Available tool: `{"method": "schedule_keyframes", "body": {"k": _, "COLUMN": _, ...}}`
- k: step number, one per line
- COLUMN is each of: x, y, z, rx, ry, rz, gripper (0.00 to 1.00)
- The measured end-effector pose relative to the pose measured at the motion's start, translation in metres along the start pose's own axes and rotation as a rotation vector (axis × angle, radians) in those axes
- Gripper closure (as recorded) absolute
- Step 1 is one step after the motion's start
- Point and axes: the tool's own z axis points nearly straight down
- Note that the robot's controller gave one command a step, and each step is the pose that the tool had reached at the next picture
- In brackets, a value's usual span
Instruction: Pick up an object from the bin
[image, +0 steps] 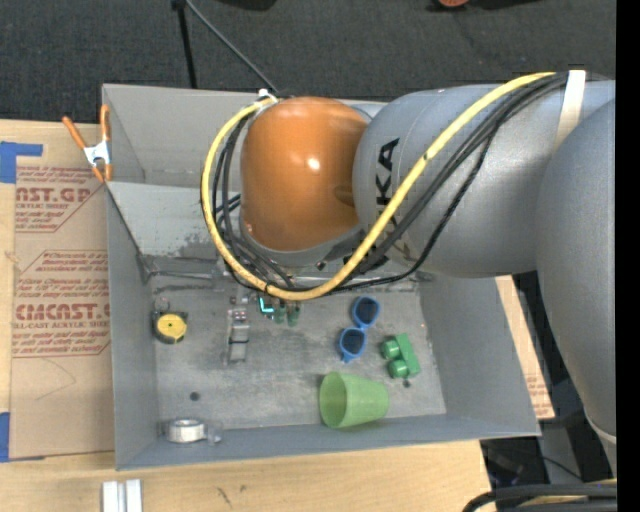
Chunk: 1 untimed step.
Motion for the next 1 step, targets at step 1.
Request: {"method": "schedule_keyframes", "body": {"k": 1, "x": -0.0502, "y": -0.0022, "z": 0.1233, "rx": 0.001, "ry": -0.001, "rz": -0.047, "gripper": 0.00}}
